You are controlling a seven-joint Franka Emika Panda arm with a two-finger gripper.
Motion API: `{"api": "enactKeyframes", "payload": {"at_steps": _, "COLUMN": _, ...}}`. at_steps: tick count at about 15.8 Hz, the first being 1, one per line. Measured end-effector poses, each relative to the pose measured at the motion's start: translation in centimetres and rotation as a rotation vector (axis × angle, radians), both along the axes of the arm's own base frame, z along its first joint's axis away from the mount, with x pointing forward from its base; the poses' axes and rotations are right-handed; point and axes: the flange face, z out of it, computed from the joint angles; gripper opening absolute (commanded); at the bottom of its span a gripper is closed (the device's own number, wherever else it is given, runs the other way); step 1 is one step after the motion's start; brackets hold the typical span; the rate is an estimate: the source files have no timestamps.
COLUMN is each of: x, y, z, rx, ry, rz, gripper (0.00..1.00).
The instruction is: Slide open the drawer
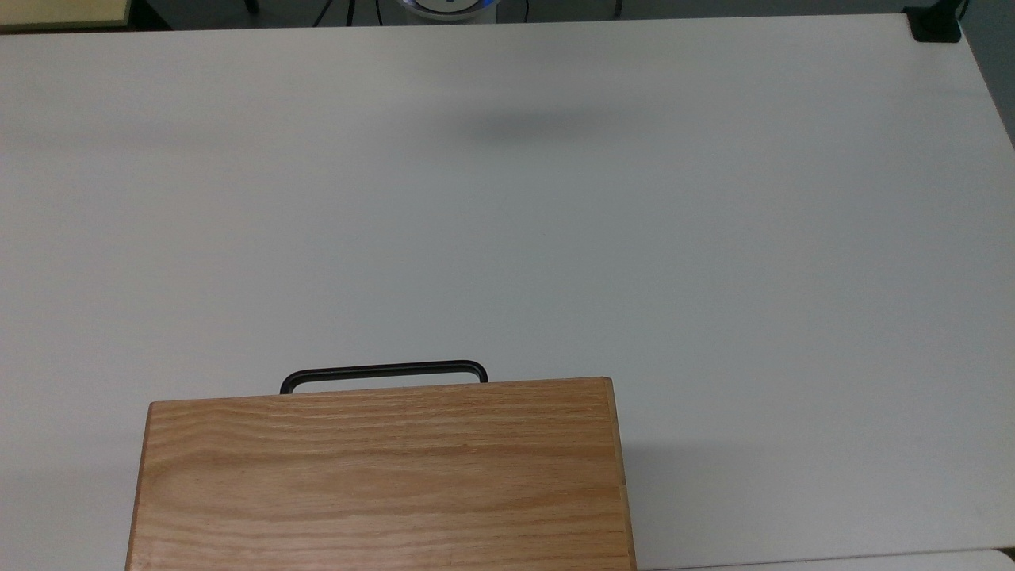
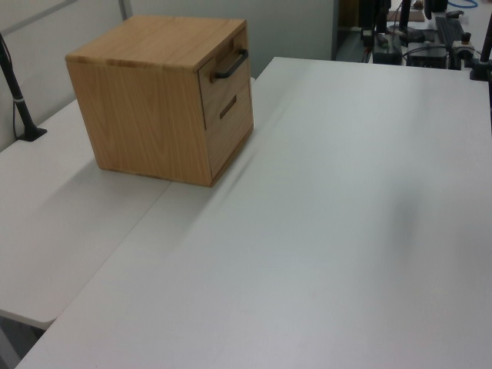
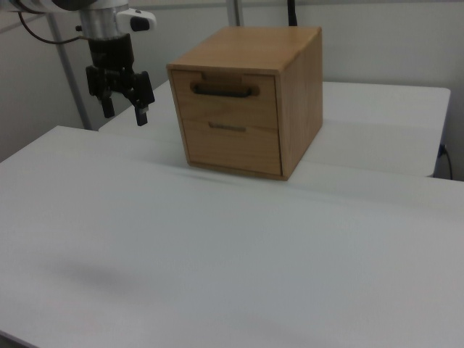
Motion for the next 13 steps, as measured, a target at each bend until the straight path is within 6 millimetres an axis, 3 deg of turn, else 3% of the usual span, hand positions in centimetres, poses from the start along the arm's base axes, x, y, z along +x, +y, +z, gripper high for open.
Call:
{"api": "enactKeyframes", "payload": {"at_steps": 2, "x": 0.2, "y": -0.5, "z": 0.0, "rx": 0.000, "ry": -0.011, "rz": -0.005, "gripper": 1.00}}
{"api": "enactKeyframes", "payload": {"at_steps": 6, "x": 0.9, "y": -4.9, "z": -0.9, "rx": 0.005, "ry": -0.024, "rz": -0.025, "gripper": 1.00}}
{"api": "enactKeyframes", "payload": {"at_steps": 13, "x": 0.6, "y": -3.4, "z": -1.4, "rx": 0.009, "ry": 0.018, "rz": 0.005, "gripper": 1.00}}
